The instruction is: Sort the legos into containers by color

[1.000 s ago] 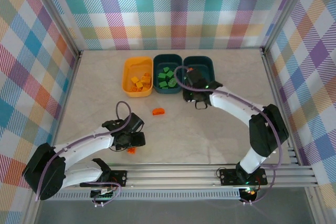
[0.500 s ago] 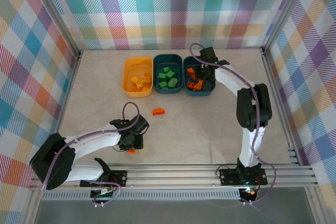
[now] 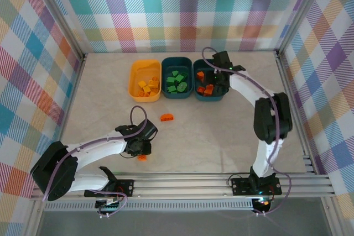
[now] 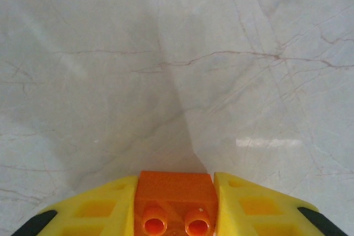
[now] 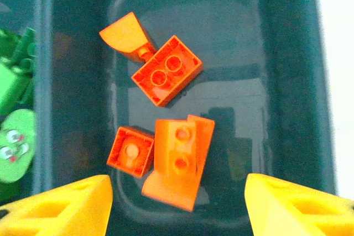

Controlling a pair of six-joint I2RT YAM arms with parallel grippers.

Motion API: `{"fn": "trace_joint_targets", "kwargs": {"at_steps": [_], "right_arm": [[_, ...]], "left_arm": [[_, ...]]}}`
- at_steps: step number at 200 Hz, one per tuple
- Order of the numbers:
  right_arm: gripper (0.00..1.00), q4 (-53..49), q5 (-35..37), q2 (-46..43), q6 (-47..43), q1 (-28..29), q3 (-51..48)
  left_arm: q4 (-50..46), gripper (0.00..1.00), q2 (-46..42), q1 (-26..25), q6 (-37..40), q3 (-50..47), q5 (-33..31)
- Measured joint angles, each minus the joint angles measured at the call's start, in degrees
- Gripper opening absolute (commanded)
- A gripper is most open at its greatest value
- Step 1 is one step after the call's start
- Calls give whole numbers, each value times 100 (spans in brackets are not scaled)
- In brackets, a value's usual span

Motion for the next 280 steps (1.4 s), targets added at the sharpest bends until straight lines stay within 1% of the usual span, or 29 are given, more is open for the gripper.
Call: {"fn": "trace_joint_targets", "kwargs": {"at_steps": [24,32,43,62,80,91,111,120,137,156,175,193,204,217,238,259,280], "right_arm": [[67,302,-7,-1016,90,15,-861],[67,413,-2,-1333,120,15,-1145],[67,509,-11,-1637,140,15,-1443],[68,568,-9,-1993,168,15,-1858],[68,595,-9,-2260,214,15,-2225],[68,597,-11,-2422,229,15,-2422],[68,599,-11,-2730,249,15,-2695],[68,614,-11,-2859,256,15,-2787],[68,660,-9,-3077,267,15,-2953],[68,734,-7,-3250,269,15,-3119],[68,844,-7,-3386,271,15,-3333],[68,997,-4,-3486,297,15,-3589],[68,1137,15,-3547,354,15,-3788],[69,1333,79,-3624,435,15,-4059],[70,1718,247,-3755,608,15,-4557],[72,1871,470,-3895,776,15,-4848],[74,2111,811,-4328,916,15,-5152]], "left_arm": [[79,32,90,-4,2,52,4],[81,34,105,-9,4,59,2],[92,43,142,-13,31,79,11],[225,53,352,-37,66,85,92],[210,54,463,-96,122,184,98],[179,51,503,-142,129,199,59],[87,44,542,-232,125,236,-52],[59,42,542,-291,120,240,-111],[37,35,581,-446,98,262,-208],[-66,25,684,-629,20,365,-380],[-175,21,826,-743,-42,503,-472],[-240,17,1019,-837,-13,758,-380],[-284,16,1204,-879,42,1113,-341],[-343,16,1502,-881,184,1801,-323],[-317,15,2129,-883,520,3279,-326],[-234,14,2970,-870,927,4953,-358],[-238,12,3851,-778,1237,6393,-321]]}}
